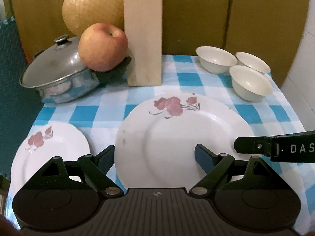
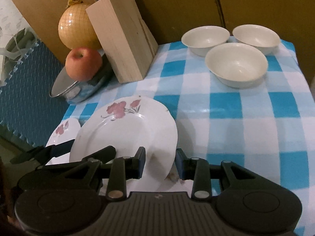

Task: Organize plates and bowls

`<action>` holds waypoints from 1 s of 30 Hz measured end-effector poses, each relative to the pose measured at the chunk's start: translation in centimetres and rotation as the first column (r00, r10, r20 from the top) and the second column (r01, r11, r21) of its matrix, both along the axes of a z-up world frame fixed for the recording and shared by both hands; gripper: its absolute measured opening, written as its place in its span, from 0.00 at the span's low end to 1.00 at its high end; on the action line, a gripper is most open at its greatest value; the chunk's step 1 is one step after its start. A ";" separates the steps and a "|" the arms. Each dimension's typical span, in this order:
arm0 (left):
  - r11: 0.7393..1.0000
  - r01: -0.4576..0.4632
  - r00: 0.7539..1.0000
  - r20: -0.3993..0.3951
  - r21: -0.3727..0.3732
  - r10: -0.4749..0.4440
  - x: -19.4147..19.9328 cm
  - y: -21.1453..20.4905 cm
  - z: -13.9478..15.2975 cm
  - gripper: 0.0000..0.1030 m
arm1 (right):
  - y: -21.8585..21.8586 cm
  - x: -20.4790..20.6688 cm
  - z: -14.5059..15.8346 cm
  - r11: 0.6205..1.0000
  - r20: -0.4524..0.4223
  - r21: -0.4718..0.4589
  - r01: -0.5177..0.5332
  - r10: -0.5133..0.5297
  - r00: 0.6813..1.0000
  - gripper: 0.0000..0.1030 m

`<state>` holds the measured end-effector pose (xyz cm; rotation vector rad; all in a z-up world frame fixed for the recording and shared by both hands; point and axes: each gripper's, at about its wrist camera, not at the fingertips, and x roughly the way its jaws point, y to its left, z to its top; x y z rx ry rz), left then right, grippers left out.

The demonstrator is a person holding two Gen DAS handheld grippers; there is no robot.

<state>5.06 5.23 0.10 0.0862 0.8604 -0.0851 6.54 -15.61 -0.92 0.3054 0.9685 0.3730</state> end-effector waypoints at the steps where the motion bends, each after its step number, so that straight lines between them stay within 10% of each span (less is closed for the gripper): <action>1: 1.000 0.004 1.000 -0.003 -0.004 -0.004 -0.5 -0.2 0.0 0.87 | -0.2 -0.5 0.0 1.000 -0.002 -0.001 0.002 -0.002 1.000 0.28; 21: 0.997 0.076 0.995 -0.065 0.021 -0.074 -7.0 -3.1 -1.3 0.87 | -1.8 -7.6 -1.5 0.997 -0.077 -0.068 -0.025 0.020 0.997 0.28; 30: 0.989 0.128 0.990 -0.069 0.072 -0.123 -9.0 -3.4 -1.3 0.81 | -3.6 -8.7 0.1 0.999 0.016 -0.033 0.042 -0.042 0.999 0.28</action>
